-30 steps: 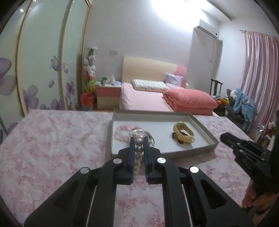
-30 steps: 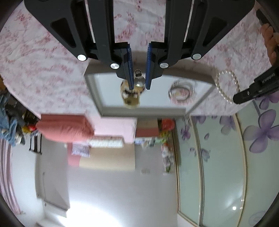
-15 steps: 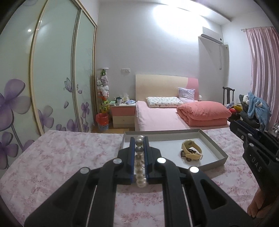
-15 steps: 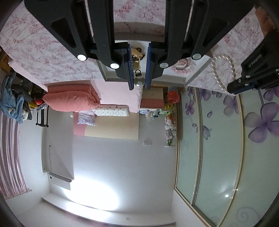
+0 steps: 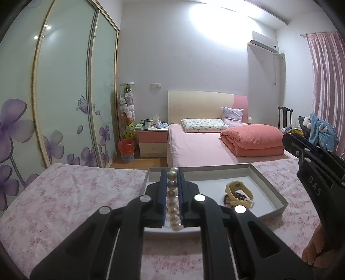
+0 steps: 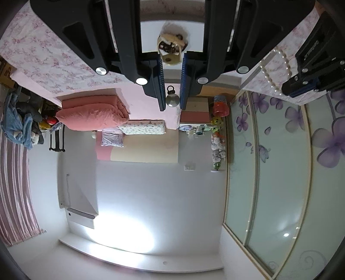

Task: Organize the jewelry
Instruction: 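Carry the pearl bracelet into the tray with the left gripper while the right carries a pearl earring, then grasp a pearl earring with the left gripper while the right grasps the silver ring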

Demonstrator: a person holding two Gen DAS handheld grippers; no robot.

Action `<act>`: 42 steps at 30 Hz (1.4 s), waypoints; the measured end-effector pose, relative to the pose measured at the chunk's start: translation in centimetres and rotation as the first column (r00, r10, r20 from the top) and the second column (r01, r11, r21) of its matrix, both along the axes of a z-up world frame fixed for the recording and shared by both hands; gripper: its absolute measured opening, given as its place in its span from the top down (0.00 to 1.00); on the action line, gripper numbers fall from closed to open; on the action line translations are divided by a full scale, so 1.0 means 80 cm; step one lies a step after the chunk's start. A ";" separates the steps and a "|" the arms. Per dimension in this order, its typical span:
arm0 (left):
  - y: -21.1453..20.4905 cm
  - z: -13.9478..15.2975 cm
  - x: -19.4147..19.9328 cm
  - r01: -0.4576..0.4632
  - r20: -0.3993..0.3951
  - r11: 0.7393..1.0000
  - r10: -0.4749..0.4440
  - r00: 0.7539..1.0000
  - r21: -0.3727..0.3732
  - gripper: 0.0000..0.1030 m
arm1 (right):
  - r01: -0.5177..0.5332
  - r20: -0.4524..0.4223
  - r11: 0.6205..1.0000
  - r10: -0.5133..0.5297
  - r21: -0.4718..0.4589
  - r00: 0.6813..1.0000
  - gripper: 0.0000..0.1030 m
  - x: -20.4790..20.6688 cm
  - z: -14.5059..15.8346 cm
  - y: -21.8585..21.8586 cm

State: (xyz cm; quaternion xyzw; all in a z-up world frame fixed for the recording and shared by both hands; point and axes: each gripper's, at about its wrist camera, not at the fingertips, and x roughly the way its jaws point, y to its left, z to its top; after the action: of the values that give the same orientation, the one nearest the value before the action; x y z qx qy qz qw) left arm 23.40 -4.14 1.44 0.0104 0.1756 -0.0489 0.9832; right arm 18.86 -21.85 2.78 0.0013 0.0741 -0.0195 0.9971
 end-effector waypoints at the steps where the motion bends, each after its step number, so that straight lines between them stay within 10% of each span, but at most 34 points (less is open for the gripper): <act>1: -0.004 -0.001 0.008 -0.003 -0.002 1.000 0.003 1.000 0.000 0.90 | 0.009 -0.003 1.000 -0.009 0.009 1.000 0.86 0.009 -0.002 -0.003; 23: -0.030 -0.071 0.111 0.076 -0.196 0.996 -0.085 0.977 -0.052 0.90 | -0.037 -0.390 0.979 0.114 0.200 0.914 0.86 0.130 -0.085 -0.031; 31: -0.020 -0.071 0.119 0.067 -0.208 0.994 -0.084 0.974 -0.087 0.77 | -0.050 -0.408 0.971 0.145 0.235 0.901 0.62 0.132 -0.086 -0.033; 42: 0.011 -0.047 0.093 0.042 -0.203 0.993 -0.064 0.977 -0.110 0.72 | -0.044 -0.362 0.971 0.130 0.236 0.923 0.61 0.110 -0.057 -0.044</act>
State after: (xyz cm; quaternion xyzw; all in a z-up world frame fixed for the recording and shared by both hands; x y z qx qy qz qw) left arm 30.80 -3.25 -2.30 -0.0417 0.2736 -0.0853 0.9571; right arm 27.64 -25.38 -1.82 0.1062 0.2646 0.0335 0.9579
